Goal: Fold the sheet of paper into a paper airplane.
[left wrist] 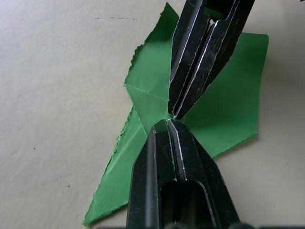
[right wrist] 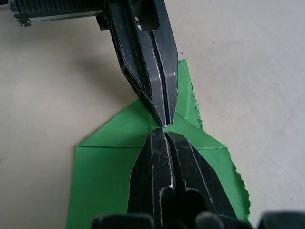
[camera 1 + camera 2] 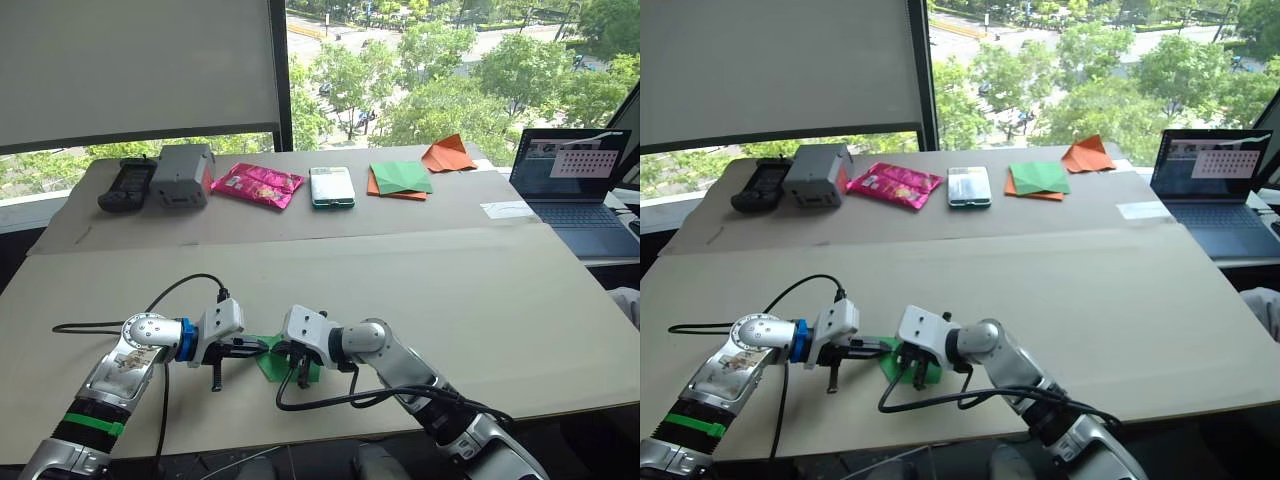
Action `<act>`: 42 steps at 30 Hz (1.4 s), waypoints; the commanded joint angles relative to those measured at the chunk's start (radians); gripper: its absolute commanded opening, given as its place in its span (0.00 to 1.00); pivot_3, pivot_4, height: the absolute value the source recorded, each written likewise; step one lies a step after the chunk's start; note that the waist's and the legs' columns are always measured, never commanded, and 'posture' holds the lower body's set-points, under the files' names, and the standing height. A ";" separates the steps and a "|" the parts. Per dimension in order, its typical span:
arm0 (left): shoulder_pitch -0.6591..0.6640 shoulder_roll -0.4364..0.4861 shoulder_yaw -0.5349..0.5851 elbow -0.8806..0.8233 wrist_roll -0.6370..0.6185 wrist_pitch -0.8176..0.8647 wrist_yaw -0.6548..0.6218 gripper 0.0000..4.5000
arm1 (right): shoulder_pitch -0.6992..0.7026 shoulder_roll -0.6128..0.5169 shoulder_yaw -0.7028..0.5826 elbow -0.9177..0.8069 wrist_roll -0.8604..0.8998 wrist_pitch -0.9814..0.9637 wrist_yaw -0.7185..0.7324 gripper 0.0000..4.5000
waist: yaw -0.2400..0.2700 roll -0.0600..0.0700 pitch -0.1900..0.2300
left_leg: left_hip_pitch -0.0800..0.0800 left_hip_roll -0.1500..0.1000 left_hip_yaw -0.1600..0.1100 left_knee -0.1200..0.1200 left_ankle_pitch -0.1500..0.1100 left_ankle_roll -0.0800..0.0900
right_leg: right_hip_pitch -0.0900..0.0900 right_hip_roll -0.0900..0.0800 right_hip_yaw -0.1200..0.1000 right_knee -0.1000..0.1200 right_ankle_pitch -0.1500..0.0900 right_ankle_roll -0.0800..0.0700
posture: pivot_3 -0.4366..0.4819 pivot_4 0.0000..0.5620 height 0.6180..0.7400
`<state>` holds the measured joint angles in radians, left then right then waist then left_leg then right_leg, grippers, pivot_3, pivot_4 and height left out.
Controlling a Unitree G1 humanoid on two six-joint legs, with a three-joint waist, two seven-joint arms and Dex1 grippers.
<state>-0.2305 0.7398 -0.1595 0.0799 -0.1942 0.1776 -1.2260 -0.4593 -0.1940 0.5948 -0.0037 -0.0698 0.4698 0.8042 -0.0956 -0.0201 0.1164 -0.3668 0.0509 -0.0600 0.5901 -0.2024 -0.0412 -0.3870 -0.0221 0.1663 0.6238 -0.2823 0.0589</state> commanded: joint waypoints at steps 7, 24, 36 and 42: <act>0.010 0.009 -0.009 0.022 0.016 0.022 0.005 0.00 | 0.051 -0.063 -0.013 -0.035 0.023 0.100 0.029 0.01 | 0.003 0.001 -0.001 | 0.000 0.000 0.000 0.000 0.000 0.000 | 0.000 0.000 0.000 -0.001 0.000 0.000 | 0.48 0.27 1.00; 0.008 0.011 -0.014 0.021 0.019 0.020 -0.002 0.00 | 0.079 -0.134 -0.041 -0.059 0.057 0.164 0.019 0.01 | 0.013 0.001 -0.001 | 0.000 0.000 0.000 0.000 0.000 0.000 | 0.000 -0.001 0.000 -0.002 0.000 0.000 | 0.48 0.27 1.00; 0.014 0.009 -0.016 0.018 0.019 0.021 0.001 0.00 | 0.117 -0.193 -0.064 -0.091 0.074 0.232 0.010 0.01 | 0.029 0.003 -0.003 | -0.001 0.000 0.000 0.000 0.000 0.000 | 0.001 -0.001 0.000 -0.008 0.000 0.000 | 0.48 0.27 1.00; 0.014 0.007 -0.018 0.019 0.020 0.020 0.002 0.00 | 0.141 -0.226 -0.089 -0.133 0.099 0.273 0.009 0.01 | 0.033 0.002 -0.004 | -0.002 -0.001 0.001 0.000 0.000 0.000 | 0.001 -0.002 0.000 -0.011 0.000 0.001 | 0.48 0.27 1.00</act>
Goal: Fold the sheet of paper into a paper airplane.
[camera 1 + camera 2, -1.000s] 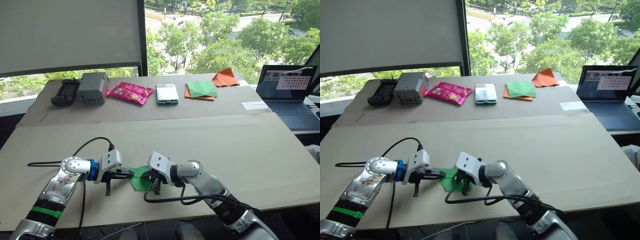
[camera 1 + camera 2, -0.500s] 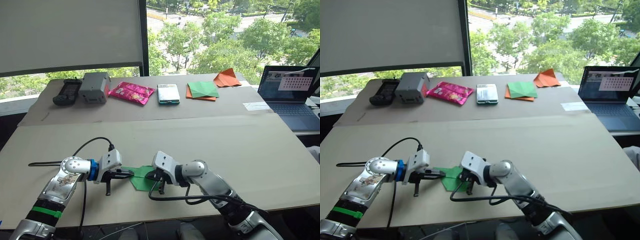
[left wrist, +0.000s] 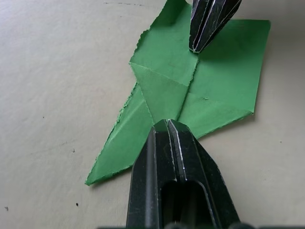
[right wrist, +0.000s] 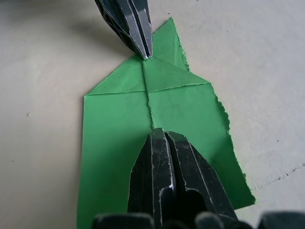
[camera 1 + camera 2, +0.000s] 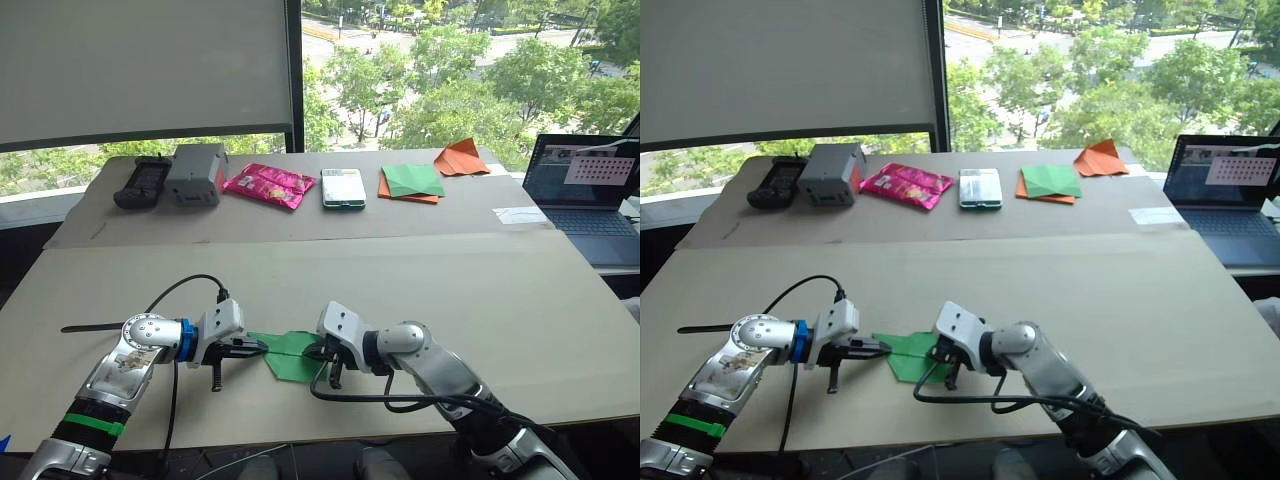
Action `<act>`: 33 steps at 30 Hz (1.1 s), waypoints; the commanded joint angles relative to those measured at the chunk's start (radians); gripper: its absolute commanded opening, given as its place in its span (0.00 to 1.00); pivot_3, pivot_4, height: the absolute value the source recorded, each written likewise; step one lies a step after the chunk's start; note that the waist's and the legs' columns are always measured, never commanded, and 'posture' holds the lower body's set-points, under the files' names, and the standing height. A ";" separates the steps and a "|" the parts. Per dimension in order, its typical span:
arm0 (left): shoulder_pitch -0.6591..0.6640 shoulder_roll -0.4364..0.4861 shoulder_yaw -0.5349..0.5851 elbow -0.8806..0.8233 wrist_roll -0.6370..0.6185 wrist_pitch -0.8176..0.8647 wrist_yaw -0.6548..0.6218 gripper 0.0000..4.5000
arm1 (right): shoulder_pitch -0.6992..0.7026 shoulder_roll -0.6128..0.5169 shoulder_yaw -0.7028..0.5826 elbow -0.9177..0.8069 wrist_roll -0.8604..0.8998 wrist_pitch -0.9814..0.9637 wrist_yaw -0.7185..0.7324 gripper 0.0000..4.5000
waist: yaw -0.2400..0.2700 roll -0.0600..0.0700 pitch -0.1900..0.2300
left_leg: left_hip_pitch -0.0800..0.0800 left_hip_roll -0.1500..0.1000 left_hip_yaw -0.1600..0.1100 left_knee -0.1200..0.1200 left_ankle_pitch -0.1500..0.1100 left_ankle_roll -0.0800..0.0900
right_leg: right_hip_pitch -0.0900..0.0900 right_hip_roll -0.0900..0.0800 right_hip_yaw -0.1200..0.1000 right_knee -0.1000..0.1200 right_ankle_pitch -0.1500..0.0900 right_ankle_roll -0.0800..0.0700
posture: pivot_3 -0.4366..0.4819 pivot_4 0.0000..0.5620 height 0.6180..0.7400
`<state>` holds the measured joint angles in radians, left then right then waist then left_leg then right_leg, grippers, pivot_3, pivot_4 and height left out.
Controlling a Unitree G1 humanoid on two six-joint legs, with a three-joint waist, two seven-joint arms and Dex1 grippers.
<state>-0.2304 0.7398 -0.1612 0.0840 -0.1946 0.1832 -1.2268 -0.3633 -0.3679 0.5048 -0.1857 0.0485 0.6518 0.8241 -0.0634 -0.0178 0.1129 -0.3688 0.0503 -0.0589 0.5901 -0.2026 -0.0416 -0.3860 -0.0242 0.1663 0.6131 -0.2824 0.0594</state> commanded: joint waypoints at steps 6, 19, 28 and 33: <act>0.014 0.005 -0.019 0.016 0.022 0.013 0.005 0.00 | 0.066 -0.087 -0.015 0.009 0.000 0.125 -0.014 0.01 | 0.003 -0.001 -0.001 | 0.000 0.000 0.000 0.000 0.000 0.000 | 0.000 0.000 0.000 -0.001 0.000 0.000 | 0.48 0.27 1.00; 0.019 0.007 -0.020 0.016 0.022 0.009 0.006 0.00 | 0.138 -0.169 -0.031 -0.082 0.024 0.158 -0.032 0.01 | 0.005 -0.003 -0.002 | 0.000 0.000 0.000 0.000 -0.001 -0.001 | 0.000 -0.001 0.000 -0.002 0.000 0.000 | 0.48 0.27 1.00; 0.014 0.010 -0.019 0.019 0.023 0.006 0.001 0.00 | 0.137 -0.095 -0.200 -0.247 0.191 0.018 -0.009 0.01 | 0.005 -0.003 0.002 | -0.001 0.000 0.001 -0.001 -0.002 -0.003 | -0.002 -0.001 0.000 -0.002 0.000 0.000 | 0.48 0.27 1.00; 0.008 0.009 -0.018 0.021 0.025 0.005 -0.004 0.00 | 0.151 -0.095 -0.256 -0.303 0.287 -0.011 0.037 0.01 | 0.001 -0.002 0.004 | -0.001 0.000 0.000 -0.001 -0.002 -0.003 | -0.001 -0.001 0.000 -0.002 0.000 0.000 | 0.48 0.27 1.00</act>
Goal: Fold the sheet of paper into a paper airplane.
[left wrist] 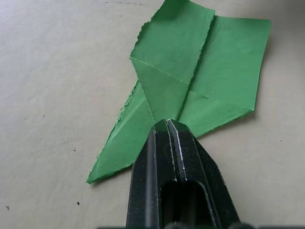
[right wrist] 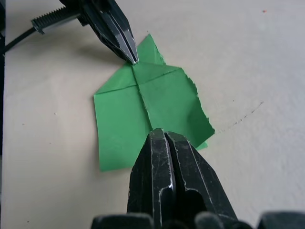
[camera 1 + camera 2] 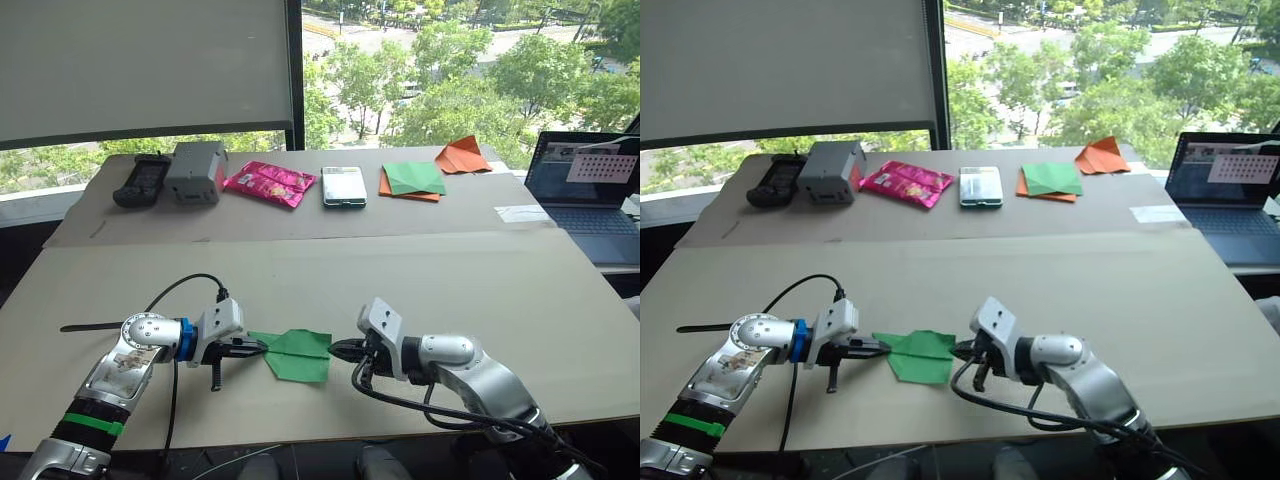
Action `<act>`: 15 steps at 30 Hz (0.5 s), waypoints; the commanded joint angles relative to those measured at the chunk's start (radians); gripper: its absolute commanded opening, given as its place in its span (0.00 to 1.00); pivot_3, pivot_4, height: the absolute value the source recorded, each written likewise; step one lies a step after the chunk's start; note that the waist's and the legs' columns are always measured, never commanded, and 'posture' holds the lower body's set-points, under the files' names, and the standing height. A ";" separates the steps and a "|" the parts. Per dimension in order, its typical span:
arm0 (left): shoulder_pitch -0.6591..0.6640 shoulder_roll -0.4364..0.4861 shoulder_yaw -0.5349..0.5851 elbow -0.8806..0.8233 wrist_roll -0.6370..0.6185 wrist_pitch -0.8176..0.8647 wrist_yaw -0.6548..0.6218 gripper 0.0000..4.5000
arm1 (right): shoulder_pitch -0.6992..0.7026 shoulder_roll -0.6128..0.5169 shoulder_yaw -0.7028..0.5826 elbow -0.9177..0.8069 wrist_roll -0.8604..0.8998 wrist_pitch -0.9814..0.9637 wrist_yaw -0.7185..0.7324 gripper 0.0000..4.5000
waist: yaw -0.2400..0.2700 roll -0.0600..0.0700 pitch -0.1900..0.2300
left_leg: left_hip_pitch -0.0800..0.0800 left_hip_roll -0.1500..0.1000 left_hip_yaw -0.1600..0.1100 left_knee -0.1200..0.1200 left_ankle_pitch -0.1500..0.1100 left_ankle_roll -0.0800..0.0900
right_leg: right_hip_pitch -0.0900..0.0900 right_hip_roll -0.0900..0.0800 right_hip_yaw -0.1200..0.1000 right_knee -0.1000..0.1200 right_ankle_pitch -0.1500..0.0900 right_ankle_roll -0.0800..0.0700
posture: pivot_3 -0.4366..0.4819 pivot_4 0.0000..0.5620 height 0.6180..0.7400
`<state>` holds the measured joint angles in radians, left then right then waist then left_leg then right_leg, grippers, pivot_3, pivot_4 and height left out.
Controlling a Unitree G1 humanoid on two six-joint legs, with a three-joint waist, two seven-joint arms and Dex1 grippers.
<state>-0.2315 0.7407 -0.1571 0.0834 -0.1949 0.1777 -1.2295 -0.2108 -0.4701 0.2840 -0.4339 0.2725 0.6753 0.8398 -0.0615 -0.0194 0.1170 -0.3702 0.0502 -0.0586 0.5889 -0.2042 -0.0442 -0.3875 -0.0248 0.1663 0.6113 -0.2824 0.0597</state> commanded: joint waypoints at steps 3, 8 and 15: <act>0.007 0.008 -0.021 0.021 0.024 0.012 -0.002 0.00 | -0.019 0.038 -0.015 -0.044 0.057 -0.051 -0.004 0.01 | -0.002 0.000 0.000 | 0.000 0.000 0.000 0.000 0.000 0.000 | 0.000 0.000 0.000 0.000 0.000 0.000 | 0.48 0.27 1.00; 0.007 0.010 -0.021 0.020 0.026 0.009 -0.003 0.00 | -0.058 0.061 0.090 0.084 -0.088 -0.096 -0.086 0.01 | -0.004 0.000 0.001 | 0.000 0.000 0.000 0.000 0.000 0.000 | 0.000 0.000 0.000 0.000 0.000 0.000 | 0.48 0.27 1.00; 0.002 0.008 -0.018 0.010 0.022 0.016 -0.002 0.00 | -0.059 0.073 0.151 0.198 -0.161 -0.126 -0.115 0.01 | -0.005 0.000 0.001 | 0.000 0.000 0.000 0.000 0.001 0.002 | 0.000 0.000 0.000 0.000 0.000 0.000 | 0.48 0.27 1.00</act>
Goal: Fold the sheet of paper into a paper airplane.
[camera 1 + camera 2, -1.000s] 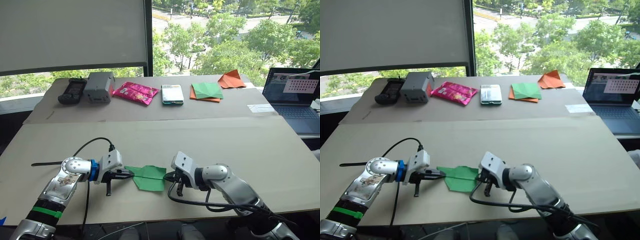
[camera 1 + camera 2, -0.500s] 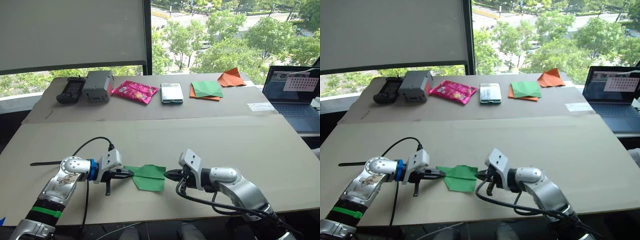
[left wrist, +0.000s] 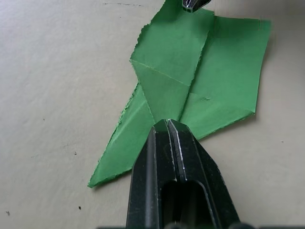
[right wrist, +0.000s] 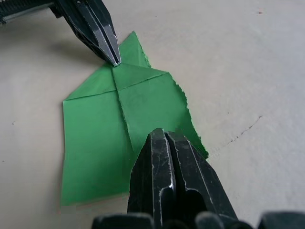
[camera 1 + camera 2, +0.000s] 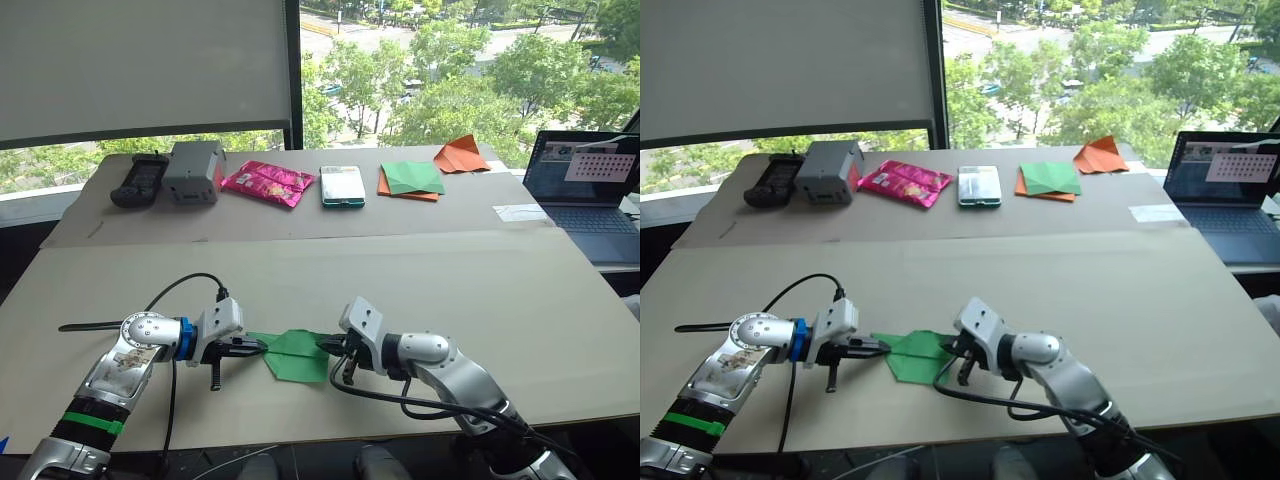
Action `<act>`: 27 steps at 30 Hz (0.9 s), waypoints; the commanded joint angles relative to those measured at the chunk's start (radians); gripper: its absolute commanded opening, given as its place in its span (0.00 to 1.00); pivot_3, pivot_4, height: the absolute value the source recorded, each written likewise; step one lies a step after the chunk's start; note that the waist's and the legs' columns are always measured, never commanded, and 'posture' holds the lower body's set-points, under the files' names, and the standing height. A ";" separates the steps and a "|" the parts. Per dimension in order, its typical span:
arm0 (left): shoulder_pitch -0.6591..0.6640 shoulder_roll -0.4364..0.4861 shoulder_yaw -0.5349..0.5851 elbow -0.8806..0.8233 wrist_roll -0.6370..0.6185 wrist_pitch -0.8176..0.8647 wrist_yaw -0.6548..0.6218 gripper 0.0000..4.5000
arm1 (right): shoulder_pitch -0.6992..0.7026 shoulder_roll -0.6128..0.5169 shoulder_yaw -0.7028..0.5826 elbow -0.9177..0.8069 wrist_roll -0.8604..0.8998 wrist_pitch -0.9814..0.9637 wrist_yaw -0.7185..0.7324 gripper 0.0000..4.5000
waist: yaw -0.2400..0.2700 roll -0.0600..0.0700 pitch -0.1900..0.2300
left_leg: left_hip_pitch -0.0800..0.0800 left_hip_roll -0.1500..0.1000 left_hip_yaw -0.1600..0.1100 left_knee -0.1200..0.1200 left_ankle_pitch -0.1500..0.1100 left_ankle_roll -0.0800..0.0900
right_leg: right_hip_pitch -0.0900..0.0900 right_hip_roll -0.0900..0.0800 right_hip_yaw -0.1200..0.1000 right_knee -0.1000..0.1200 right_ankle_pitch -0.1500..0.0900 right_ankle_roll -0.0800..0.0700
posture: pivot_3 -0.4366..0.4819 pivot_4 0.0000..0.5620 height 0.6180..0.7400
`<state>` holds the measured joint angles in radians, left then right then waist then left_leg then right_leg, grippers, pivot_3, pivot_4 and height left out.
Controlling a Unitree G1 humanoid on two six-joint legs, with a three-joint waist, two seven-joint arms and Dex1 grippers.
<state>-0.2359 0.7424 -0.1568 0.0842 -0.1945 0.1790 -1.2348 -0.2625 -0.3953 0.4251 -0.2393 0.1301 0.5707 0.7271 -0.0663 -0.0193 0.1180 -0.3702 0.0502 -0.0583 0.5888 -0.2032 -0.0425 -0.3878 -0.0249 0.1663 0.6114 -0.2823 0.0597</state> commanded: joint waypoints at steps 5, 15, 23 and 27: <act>0.005 0.002 -0.012 -0.008 0.005 0.017 -0.002 0.00 | -0.003 -0.014 0.043 0.034 -0.059 0.018 -0.008 0.01 | -0.001 0.000 0.000 | 0.000 0.000 0.000 0.000 0.000 0.000 | 0.000 0.000 0.000 0.000 0.000 0.000 | 0.48 0.27 1.00; -0.061 -0.061 -0.057 -0.057 -0.034 0.089 -0.022 0.00 | -0.015 0.003 0.051 0.056 -0.071 0.066 -0.034 0.01 | -0.003 -0.004 0.000 | 0.001 0.000 0.000 0.000 0.000 0.000 | 0.000 0.001 0.000 0.000 0.000 0.000 | 0.48 0.27 1.00; -0.084 -0.082 -0.132 0.036 0.075 0.023 0.008 0.00 | -0.013 0.011 0.052 0.030 -0.069 0.101 -0.047 0.01 | -0.005 -0.003 -0.001 | 0.001 0.000 -0.001 0.000 0.000 0.000 | 0.001 0.001 0.000 0.000 0.000 0.001 | 0.48 0.27 1.00; -0.092 -0.072 -0.142 0.091 0.105 -0.008 0.019 0.00 | -0.022 0.013 0.051 0.029 -0.065 0.116 -0.052 0.01 | -0.004 -0.003 -0.005 | 0.002 0.000 -0.001 0.000 0.000 0.000 | 0.001 0.001 0.000 0.000 0.000 0.000 | 0.48 0.27 1.00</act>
<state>-0.3394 0.6574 -0.2805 0.1245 -0.1461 0.1669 -1.2363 -0.2960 -0.3755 0.4614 -0.2430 0.0875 0.6450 0.6873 -0.0703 -0.0222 0.1133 -0.3683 0.0505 -0.0590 0.5889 -0.2033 -0.0427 -0.3867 -0.0241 0.1664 0.6118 -0.2820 0.0601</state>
